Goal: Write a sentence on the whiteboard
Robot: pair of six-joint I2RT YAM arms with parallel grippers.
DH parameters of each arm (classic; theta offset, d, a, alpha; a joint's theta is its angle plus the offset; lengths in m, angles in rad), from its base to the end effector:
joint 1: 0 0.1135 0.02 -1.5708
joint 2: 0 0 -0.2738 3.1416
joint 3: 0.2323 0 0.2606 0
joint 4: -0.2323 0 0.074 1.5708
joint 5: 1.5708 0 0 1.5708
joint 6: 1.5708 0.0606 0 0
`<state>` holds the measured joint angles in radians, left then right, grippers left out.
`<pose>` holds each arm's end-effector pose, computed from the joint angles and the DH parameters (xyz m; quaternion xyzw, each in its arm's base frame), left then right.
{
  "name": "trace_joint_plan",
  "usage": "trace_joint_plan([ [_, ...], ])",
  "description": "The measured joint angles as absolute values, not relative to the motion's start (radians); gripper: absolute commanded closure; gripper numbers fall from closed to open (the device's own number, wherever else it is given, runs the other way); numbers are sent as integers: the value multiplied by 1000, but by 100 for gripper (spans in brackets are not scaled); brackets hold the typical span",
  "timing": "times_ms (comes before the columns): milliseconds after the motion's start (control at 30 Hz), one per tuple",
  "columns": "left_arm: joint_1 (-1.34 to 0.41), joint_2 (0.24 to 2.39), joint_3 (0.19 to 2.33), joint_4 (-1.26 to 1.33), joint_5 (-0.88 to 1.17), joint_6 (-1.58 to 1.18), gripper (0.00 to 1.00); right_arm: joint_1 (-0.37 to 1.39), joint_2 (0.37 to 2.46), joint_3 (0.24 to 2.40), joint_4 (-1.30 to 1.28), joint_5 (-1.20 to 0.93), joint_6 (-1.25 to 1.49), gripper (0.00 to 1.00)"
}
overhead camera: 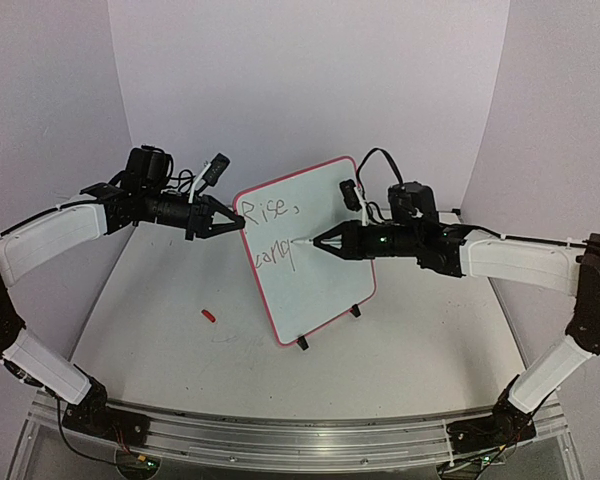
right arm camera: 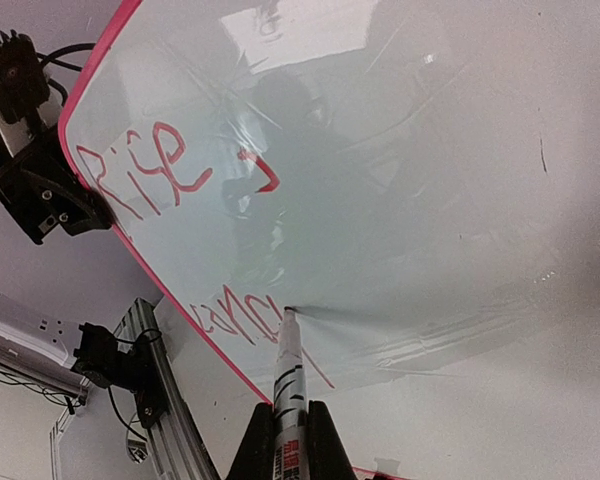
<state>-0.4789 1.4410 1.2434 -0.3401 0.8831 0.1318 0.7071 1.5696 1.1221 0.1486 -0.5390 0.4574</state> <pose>0.2816 -0.1990 0.3364 0.4376 0.6863 -0.4431 0.3756 0.2799 0.2800 0.2945 -0.2535 0.7497 0.4937 0.3604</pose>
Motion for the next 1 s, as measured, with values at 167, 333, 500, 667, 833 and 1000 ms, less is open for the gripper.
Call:
trace_joint_plan([
  [167,-479,1441,1244,-340,883,132,100,707,1570,1121,149,-539,460,100],
  [333,-479,1441,1243,-340,881,131,100,707,1569,1098,153,-537,469,100],
  [500,-479,1441,1243,-340,878,131,100,707,1569,1078,149,-530,472,100],
  [667,-479,1441,1243,-340,876,130,100,707,1569,1078,149,-522,472,100],
  [833,-479,1441,1243,-340,875,130,100,706,1564,1079,144,-512,472,100],
  [1000,-479,1441,1243,-340,875,130,100,700,1561,1091,136,-508,471,100],
])
